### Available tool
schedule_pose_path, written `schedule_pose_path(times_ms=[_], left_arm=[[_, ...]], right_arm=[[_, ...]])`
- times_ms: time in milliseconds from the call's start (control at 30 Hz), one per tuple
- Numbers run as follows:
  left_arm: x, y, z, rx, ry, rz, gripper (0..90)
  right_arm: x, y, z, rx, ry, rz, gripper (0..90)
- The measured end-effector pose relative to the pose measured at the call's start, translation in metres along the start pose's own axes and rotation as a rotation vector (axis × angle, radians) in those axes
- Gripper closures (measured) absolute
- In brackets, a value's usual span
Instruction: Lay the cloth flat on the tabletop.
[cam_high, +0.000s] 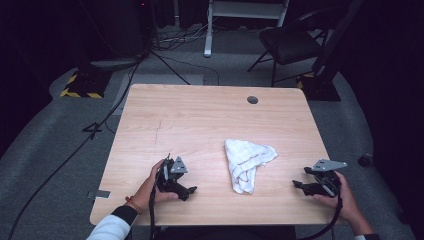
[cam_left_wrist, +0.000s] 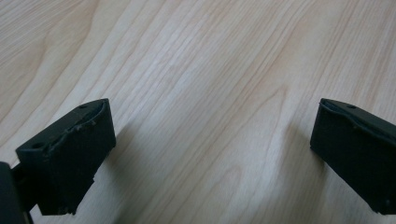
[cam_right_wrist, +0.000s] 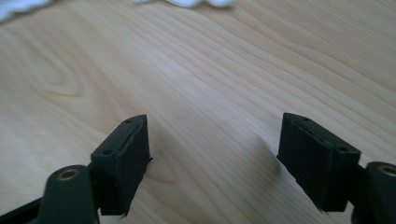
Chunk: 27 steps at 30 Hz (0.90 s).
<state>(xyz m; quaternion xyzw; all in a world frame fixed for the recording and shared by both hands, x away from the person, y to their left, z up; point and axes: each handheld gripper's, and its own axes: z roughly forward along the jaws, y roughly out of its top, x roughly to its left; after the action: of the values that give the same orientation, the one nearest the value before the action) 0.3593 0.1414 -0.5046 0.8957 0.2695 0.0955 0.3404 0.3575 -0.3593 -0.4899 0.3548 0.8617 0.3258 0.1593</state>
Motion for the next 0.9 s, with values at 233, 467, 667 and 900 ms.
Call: schedule_pose_path(times_ms=[233,467,667,900], left_arm=[[-0.010,0.023,0.020,0.001,-0.058,0.059,0.2],[-0.022,0.049,0.043,0.003,-0.104,0.115,0.3],[-0.032,0.069,0.060,0.004,-0.134,0.153,0.3],[-0.045,0.083,0.070,-0.018,-0.148,0.165,15.3]], right_arm=[[0.038,0.028,0.008,-0.037,0.069,-0.119,35.3],[0.093,0.059,0.036,-0.075,0.171,-0.255,40.8],[0.110,0.067,0.049,-0.068,0.216,-0.271,39.9],[0.121,0.068,0.058,-0.058,0.188,-0.318,45.7]])
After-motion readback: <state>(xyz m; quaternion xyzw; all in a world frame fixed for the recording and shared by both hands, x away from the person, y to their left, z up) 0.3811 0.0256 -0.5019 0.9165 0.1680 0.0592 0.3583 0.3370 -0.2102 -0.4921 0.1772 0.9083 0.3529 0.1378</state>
